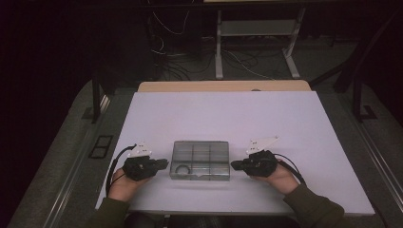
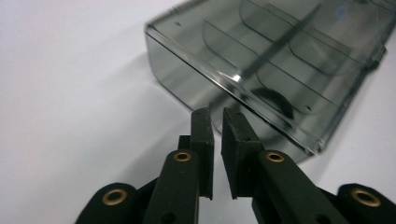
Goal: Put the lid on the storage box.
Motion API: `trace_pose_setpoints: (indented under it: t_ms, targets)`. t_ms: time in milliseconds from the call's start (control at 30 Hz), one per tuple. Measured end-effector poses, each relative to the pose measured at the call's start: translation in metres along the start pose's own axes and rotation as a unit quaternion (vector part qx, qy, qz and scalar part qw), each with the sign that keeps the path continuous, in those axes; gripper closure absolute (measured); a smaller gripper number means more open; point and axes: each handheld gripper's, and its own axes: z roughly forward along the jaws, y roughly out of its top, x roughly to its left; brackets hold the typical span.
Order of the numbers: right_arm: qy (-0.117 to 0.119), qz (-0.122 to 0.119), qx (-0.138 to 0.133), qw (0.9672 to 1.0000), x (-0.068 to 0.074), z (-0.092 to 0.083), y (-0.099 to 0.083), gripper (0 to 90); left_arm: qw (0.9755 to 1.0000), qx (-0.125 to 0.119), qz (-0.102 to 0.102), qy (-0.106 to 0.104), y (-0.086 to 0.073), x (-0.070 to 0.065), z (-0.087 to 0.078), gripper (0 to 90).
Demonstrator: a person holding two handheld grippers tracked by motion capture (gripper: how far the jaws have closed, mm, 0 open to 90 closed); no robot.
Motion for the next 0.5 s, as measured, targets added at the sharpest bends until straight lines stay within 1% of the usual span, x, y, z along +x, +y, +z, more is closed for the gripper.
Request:
trace_pose_setpoints:
  t_ms: [133, 200, 300, 400, 467, 500]
  targets:
    - [-0.014, 0.006, -0.013, 0.9998, -0.003, -0.005, 0.0, 76.2, 0.9998, -0.018, -0.003, 0.008, 0.006, 0.001, -0.001, 76.1]
    - [-0.019, 0.009, -0.017, 0.9996, -0.005, -0.007, 0.0, 71.4, 0.9996, -0.028, -0.005, 0.006, 0.009, 0.001, -0.002, 73.1]
    - [-0.026, 0.02, -0.026, 0.9991, -0.009, -0.012, -0.003, 64.9, 0.9986, -0.051, -0.008, -0.007, 0.015, 0.0, -0.003, 66.7]
    - [-0.038, 0.021, -0.034, 0.9985, -0.012, -0.018, -0.006, 56.2, 0.9979, -0.063, -0.001, -0.01, 0.02, -0.001, -0.001, 59.4]
    - [-0.047, 0.024, -0.038, 0.9979, -0.013, -0.022, -0.008, 52.8, 0.9972, -0.072, -0.001, -0.02, 0.023, -0.001, 0.001, 55.8]
    - [-0.051, 0.027, -0.039, 0.9976, -0.014, -0.025, -0.01, 50.9, 0.9971, -0.073, 0.0, -0.021, 0.024, -0.001, 0.002, 53.8]
